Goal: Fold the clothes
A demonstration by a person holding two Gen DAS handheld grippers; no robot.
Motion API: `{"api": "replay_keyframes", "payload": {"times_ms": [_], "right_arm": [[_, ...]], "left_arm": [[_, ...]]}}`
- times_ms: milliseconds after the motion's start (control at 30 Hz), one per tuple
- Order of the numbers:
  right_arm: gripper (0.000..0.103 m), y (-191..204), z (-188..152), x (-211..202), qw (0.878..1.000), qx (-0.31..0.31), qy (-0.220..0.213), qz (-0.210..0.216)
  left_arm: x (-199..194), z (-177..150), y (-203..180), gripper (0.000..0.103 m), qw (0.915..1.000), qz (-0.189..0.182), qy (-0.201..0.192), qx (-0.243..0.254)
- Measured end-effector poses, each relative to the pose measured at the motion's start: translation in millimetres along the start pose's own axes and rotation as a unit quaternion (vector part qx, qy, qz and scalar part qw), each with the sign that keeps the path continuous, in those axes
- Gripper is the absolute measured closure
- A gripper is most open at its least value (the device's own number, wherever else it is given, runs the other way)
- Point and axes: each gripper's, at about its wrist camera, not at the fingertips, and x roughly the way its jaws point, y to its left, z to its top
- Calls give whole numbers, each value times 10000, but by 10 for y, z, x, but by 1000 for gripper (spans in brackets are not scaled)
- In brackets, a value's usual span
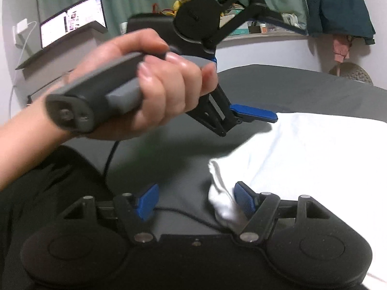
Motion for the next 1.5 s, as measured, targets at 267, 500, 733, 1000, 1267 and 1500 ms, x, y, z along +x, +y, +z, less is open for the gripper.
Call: {"api": "replay_keyframes", "payload": {"times_ms": [267,500,733,1000,1267,1500], "right_arm": [[34,-182,-40,-405,9849,748,-520,-1470],[37,-455,-127,-617,9751,1554,-343,-1547],[36,-1192,53,-743,9433,2421,-423,-2231],[34,-2024,37,-429,9069,3954,-419,-1391],[29,-2219,-143,-387,8901,4466,-537,-735],[33,-2435,-206,-365,8633,5042,-171,-167]], "left_arm": [[233,-32,29,0,9942,1003,224,313],[160,-97,-158,0,9859,1410,83,899],[82,-152,-449,0,9704,1476,291,1889],[405,-559,-586,0,8459,3068,1260,4177],[156,-328,-499,0,8858,2792,1335,3457],[-184,-83,-346,0,9108,2720,1404,2770]]}}
